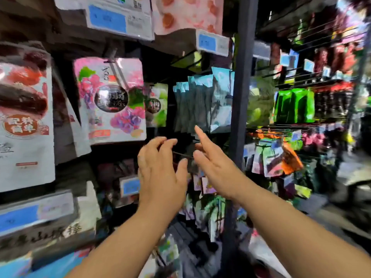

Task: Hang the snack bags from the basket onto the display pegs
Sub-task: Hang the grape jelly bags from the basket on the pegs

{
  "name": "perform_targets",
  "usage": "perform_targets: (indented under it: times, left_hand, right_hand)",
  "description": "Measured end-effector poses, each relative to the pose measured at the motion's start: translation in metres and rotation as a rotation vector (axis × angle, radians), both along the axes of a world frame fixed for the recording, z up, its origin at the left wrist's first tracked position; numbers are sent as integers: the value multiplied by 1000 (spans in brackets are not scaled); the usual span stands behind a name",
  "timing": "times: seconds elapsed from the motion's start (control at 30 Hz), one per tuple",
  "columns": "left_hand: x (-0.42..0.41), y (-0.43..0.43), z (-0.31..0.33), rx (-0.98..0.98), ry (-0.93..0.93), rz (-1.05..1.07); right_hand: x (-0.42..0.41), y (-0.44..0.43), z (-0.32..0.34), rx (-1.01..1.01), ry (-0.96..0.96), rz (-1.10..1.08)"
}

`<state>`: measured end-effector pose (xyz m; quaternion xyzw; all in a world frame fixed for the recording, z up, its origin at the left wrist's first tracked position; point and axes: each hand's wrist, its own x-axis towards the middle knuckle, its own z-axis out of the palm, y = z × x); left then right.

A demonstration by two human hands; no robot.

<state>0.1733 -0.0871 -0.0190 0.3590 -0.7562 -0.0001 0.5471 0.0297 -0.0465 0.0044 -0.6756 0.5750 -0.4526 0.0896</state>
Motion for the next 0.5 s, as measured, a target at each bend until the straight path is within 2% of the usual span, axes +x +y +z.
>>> perform_targets:
  times: [0.1, 0.23, 0.33, 0.5]
  left_hand:
    - [-46, 21, -31, 31, -129, -192]
    - [-114, 61, -92, 204, -326, -521]
    - [-157, 106, -129, 243, -482, -765]
    - [-199, 149, -158, 305, -902, -896]
  right_hand:
    - [-40, 49, -17, 72, 56, -133]
    - [-102, 122, -51, 149, 53, -336]
    - [-150, 188, -80, 241, 124, -503]
    - [-207, 293, -119, 370, 213, -825]
